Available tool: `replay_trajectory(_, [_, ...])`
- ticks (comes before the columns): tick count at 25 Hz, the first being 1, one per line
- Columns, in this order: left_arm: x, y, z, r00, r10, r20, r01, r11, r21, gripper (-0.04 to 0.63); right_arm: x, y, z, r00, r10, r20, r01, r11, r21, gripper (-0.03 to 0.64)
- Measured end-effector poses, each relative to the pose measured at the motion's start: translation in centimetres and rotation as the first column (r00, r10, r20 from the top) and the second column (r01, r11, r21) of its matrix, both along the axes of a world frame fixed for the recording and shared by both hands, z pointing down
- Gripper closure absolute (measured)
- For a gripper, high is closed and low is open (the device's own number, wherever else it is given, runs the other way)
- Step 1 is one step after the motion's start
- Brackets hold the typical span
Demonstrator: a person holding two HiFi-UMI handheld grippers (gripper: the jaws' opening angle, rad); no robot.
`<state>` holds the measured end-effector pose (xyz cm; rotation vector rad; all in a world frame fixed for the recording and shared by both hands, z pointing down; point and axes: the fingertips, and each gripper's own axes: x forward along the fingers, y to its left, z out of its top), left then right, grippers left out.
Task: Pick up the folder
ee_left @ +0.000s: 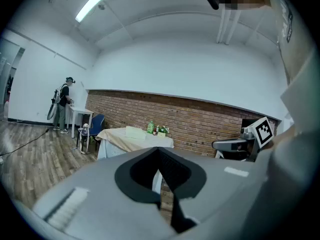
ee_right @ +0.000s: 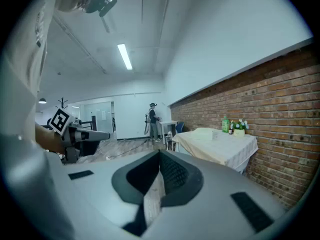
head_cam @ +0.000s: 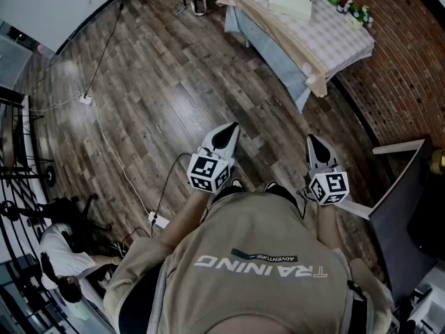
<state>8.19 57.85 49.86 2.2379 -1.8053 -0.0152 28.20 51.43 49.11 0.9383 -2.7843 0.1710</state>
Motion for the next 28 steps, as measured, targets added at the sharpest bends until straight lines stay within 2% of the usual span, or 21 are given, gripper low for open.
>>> replay_trajectory(5, [-3.7, -0.3, 0.6, 0.999, -0.037, 0.023, 0.037, 0.999, -0.004, 0.591, -3.7, -0.4, 0.9, 0.999, -0.020, 0.031, 0.020, 1.000, -0.009, 0.604])
replay_trajectory(12, [-6.7, 0.1, 0.4, 0.997, -0.073, -0.009, 0.073, 0.997, -0.010, 0.591, -6.0, -1.0, 1.0, 1.000, -0.009, 0.017, 0.010, 1.000, -0.011, 0.604])
replay_trajectory(17, [-8.8, -1.7, 1.0, 0.998, -0.061, 0.017, 0.061, 0.998, -0.024, 0.591, -6.5, -2.0, 0.2, 1.000, 0.010, 0.021, -0.010, 1.000, 0.000, 0.604])
replay_trajectory(21, [-8.4, -4.8, 1.3, 0.999, -0.035, 0.035, 0.036, 0.999, -0.029, 0.591, -5.7, -3.6, 1.1, 1.000, 0.030, -0.003, -0.031, 0.999, -0.029, 0.604])
replay_trajectory(28, [-6.2, -11.1, 1.1, 0.997, -0.043, 0.061, 0.046, 0.998, -0.047, 0.591, -2.9, -9.2, 3.8, 1.000, 0.029, -0.002, -0.029, 0.995, -0.093, 0.604])
